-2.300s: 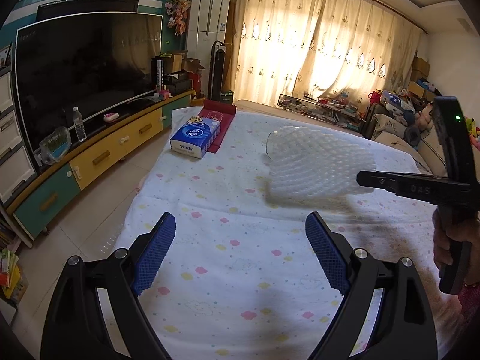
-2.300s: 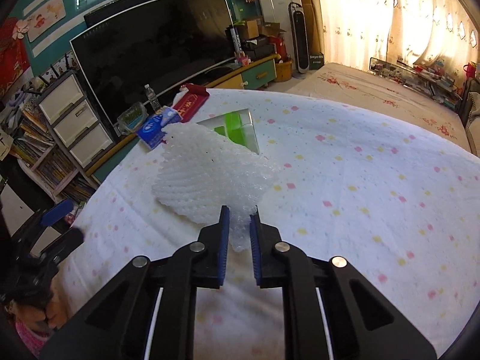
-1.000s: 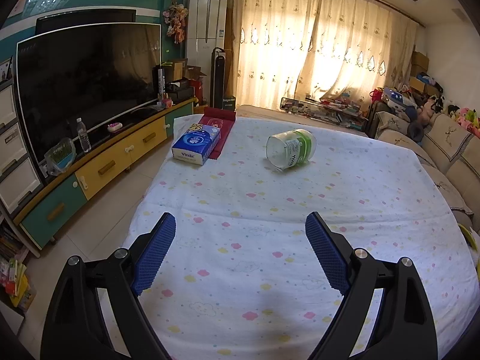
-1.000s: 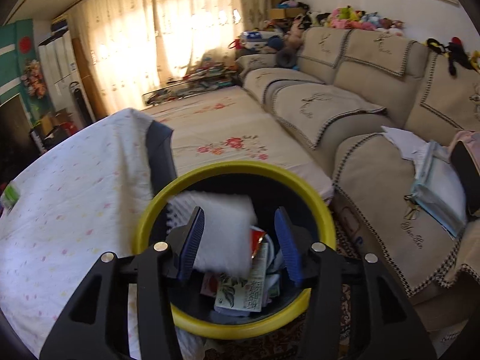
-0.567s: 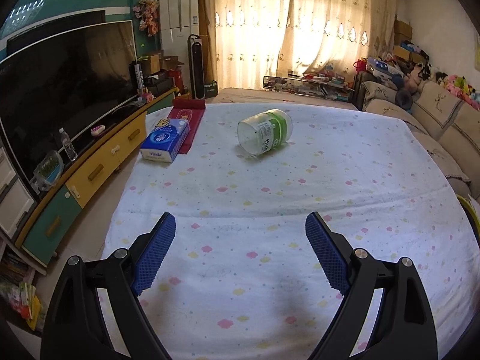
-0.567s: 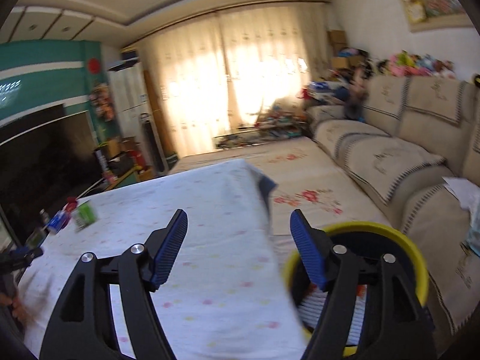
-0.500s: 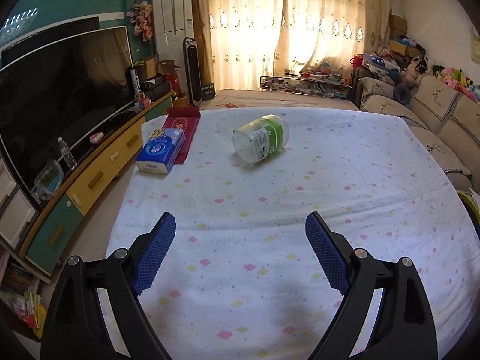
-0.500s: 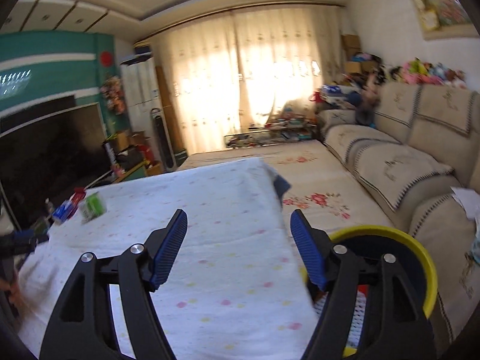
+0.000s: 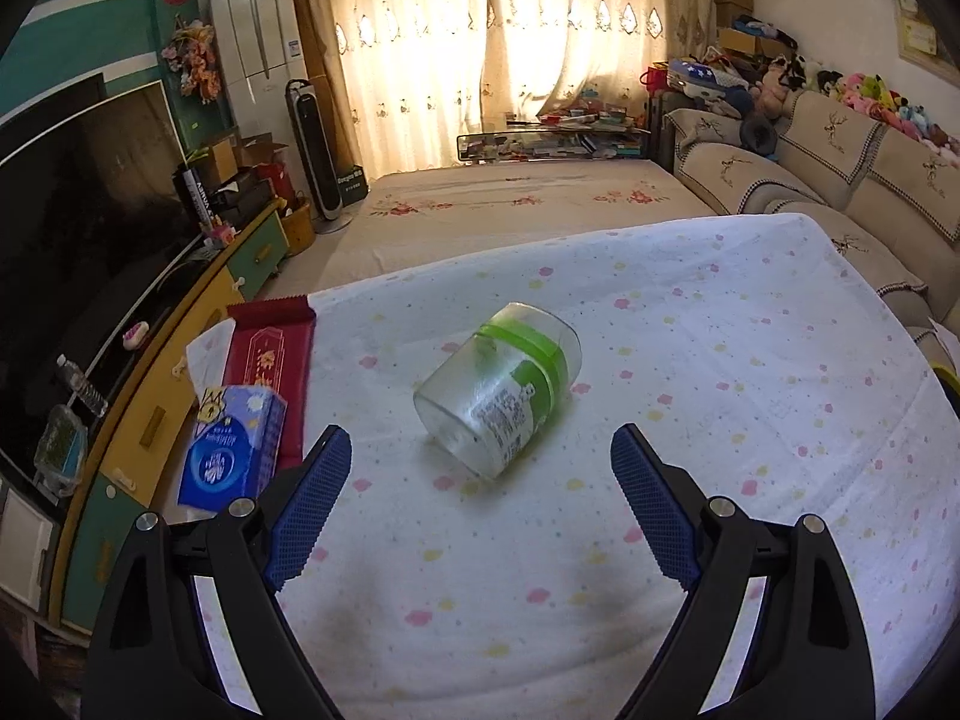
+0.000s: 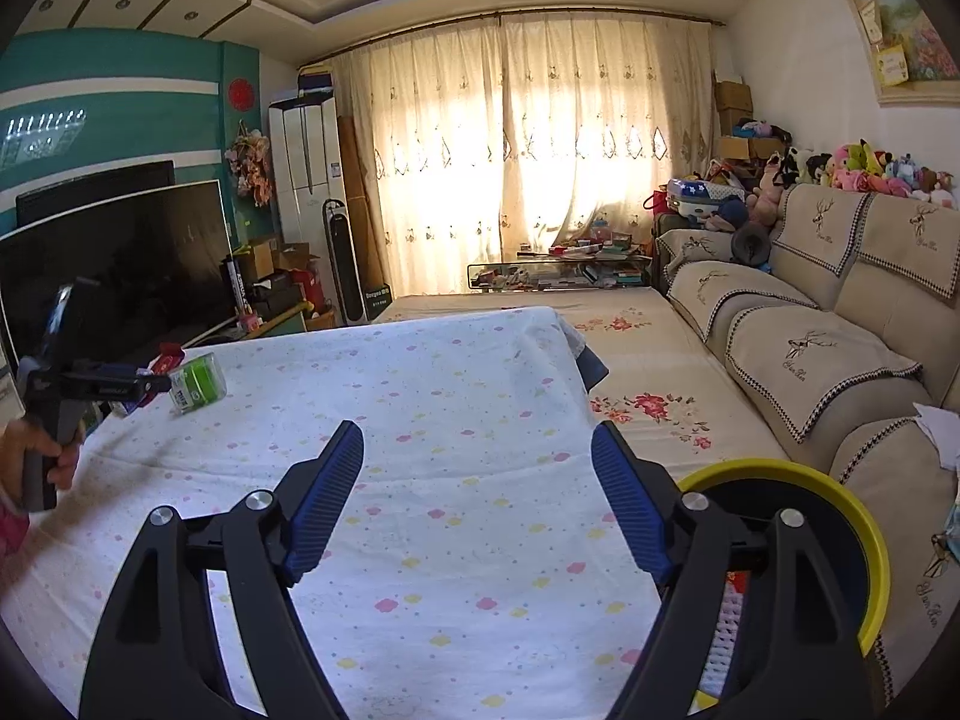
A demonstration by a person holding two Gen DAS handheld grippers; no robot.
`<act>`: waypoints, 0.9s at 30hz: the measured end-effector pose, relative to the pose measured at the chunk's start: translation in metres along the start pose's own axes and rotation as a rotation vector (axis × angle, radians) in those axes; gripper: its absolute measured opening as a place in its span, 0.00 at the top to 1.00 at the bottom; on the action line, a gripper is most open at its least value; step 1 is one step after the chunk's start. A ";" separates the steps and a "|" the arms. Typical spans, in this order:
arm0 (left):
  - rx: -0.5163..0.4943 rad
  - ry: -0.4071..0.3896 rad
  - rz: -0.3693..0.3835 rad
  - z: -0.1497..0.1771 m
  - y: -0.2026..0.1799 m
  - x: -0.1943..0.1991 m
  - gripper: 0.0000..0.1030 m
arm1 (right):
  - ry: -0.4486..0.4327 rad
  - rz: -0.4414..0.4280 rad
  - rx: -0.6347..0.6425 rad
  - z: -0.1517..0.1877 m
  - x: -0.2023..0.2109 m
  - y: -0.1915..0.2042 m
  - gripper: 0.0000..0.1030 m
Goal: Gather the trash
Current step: 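Grasp the clear green-banded plastic cup with the left gripper, then carry the plastic cup over the yellow bin and open the left gripper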
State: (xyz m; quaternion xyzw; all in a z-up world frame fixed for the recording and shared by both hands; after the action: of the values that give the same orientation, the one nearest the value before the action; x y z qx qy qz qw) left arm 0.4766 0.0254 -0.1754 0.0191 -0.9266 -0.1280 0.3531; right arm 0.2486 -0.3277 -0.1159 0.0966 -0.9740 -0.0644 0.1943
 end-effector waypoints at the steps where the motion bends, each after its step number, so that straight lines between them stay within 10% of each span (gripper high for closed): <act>1: -0.016 -0.001 -0.005 -0.005 -0.001 -0.006 0.15 | 0.002 0.001 0.008 0.000 -0.001 0.002 0.26; 14: -0.089 0.107 0.107 -0.022 -0.021 -0.075 0.16 | 0.049 0.008 -0.013 0.005 -0.011 0.000 0.25; 21: -0.091 0.135 0.144 -0.023 -0.028 -0.082 0.43 | 0.057 0.000 -0.030 0.004 -0.013 -0.002 0.25; 27: -0.117 0.112 0.158 -0.017 -0.049 -0.049 0.46 | 0.027 0.001 -0.053 0.001 -0.006 -0.008 0.25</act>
State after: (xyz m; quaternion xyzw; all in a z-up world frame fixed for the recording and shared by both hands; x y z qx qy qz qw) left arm 0.5217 -0.0196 -0.2076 -0.0675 -0.8950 -0.1522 0.4138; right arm 0.2550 -0.3336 -0.1203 0.0919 -0.9693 -0.0887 0.2101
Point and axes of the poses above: each gripper's, at about its wrist camera, not at the fingertips, and x roughly against the way its jaws point, y to its left, z to its underside, the point moved 6 cm from there along -x, roughly the way its jaws point, and after that the axes turned 12 degrees about -z, right-handed, at the moved point
